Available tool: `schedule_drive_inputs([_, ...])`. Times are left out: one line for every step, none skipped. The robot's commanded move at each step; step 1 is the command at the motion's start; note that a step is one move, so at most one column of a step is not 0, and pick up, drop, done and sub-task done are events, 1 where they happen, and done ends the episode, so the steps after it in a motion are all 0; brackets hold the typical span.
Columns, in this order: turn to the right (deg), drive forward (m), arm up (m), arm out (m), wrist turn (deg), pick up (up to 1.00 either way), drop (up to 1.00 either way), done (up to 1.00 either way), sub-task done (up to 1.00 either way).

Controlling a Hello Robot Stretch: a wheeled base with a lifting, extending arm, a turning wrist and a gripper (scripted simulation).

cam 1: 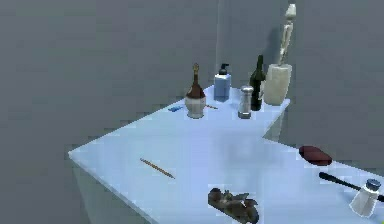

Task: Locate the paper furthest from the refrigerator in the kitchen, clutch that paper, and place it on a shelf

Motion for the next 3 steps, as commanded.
schedule_drive_inputs([45.0,0.00,0.00,0.00,0.0,0.00,0.00,0.00,0.00])
schedule_drive_inputs([45.0,0.00,0.00,0.00,0.0,0.00,0.00,0.00,0.00])
schedule_drive_inputs([42.0,0.00,0.00,0.00,0.0,0.00,0.00,0.00,0.00])
